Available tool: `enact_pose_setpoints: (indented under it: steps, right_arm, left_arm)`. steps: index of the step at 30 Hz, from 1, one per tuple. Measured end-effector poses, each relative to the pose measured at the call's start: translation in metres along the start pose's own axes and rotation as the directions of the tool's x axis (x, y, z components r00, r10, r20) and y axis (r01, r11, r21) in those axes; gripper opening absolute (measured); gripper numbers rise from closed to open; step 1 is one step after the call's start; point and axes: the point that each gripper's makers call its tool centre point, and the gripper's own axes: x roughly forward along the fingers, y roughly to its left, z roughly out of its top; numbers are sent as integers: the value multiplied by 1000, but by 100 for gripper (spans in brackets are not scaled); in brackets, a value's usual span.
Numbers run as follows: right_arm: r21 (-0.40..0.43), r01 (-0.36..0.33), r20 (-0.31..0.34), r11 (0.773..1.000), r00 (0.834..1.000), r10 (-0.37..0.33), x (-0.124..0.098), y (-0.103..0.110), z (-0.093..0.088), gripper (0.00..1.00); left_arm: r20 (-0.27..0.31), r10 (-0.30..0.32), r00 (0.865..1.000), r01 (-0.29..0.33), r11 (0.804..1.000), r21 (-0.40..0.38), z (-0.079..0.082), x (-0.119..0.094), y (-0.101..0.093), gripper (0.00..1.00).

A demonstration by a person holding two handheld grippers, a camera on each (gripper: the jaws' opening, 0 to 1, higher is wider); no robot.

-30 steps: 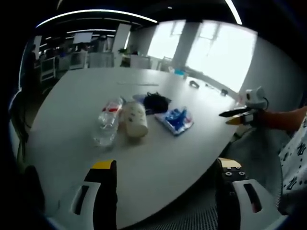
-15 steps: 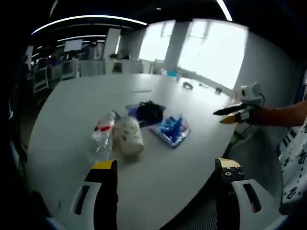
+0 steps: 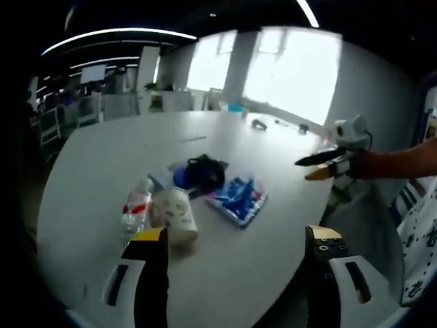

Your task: Arrange the tabletop items into an orderly group along one side of the table until the central work area is clear of visible clutter.

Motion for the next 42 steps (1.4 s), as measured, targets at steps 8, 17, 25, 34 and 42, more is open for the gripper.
enact_pose_setpoints:
  steps: [8,17,25,34,42]
  right_arm:
    - [-1,3,5,1000,1000,-3,4,-2,5,60]
    - [-9,4,6,1000,1000,-4,9,-4,10,59]
    - [-10,-1,-1,1000,1000,1,16,-3,10,58]
    - [-9,-3,-7,1000,1000,3,23,-5,10,56]
    - [-7,1,-18,1000,1000,-1,31,-10,10,54]
  left_arm:
    - [0,-15,1000,15,1000,11,7,11,-3,79]
    - [-3,-30,1000,30,999,25,15,24,-5,78]
    - [-9,-42,999,42,998,37,21,38,-6,77]
    - [-20,-64,998,65,997,49,25,56,-10,75]
    - [-34,-79,996,81,995,56,26,72,-12,74]
